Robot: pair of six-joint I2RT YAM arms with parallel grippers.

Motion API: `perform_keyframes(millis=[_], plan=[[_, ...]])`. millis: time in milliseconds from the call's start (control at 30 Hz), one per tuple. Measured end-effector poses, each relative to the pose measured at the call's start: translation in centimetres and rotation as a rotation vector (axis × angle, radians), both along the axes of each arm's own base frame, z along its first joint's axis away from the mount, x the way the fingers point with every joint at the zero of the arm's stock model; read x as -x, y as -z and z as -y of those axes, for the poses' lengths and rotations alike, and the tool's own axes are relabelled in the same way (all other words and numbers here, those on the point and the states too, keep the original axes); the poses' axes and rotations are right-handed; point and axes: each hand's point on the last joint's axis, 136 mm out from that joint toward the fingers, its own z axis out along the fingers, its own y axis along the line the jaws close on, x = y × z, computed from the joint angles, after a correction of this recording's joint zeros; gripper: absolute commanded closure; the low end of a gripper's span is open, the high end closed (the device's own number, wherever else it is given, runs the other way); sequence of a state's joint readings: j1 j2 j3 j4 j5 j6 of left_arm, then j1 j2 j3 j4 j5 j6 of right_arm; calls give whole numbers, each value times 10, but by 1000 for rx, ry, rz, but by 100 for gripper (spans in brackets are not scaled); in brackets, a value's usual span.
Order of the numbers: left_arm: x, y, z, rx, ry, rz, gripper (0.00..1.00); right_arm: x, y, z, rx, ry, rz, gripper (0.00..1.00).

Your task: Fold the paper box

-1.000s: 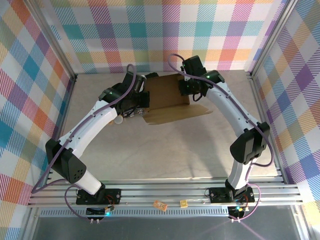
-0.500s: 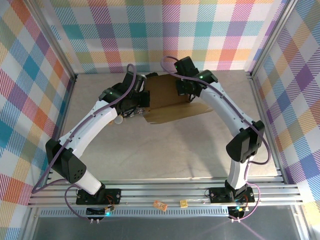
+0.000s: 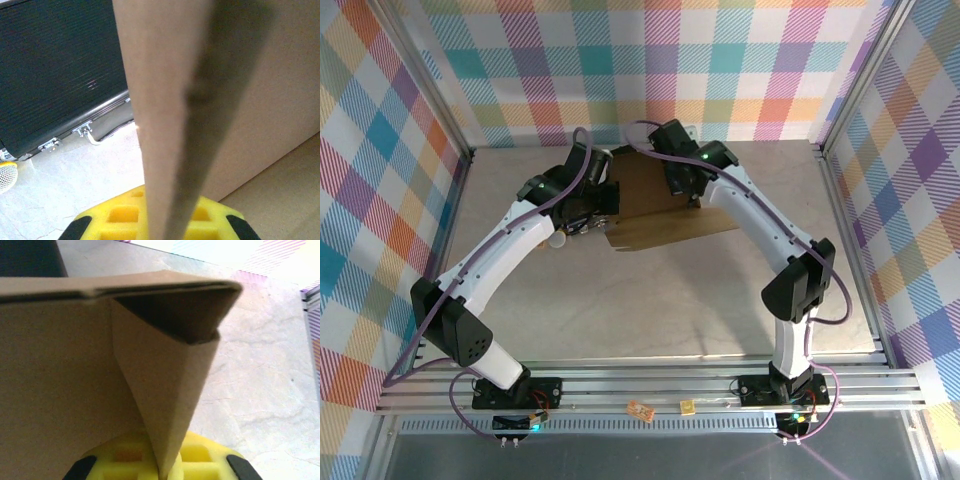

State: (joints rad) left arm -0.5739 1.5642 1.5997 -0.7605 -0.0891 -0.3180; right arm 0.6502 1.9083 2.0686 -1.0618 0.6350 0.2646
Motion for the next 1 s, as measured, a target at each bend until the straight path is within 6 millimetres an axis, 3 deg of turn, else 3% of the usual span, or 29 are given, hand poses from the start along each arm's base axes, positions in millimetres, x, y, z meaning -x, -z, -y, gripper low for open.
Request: perform_keyframes(millis=[167,367,700,867,1000], plan=[[0,-3,1,6,2,5,100,1,-3,2,-97,-45,-38,79],[2,-1,3,13,12,-9,100,5,9,-1,-177,-79,-94,70],[9,4,3,6,26,-43,100,19,27,1,-219,-103,-138,69],[11,5,5,8,35,-48,100,20,29,7,-226,-99,-131,82],[12,5,5,7,36,-50,100,17,29,10,-225,-87,-121,86]])
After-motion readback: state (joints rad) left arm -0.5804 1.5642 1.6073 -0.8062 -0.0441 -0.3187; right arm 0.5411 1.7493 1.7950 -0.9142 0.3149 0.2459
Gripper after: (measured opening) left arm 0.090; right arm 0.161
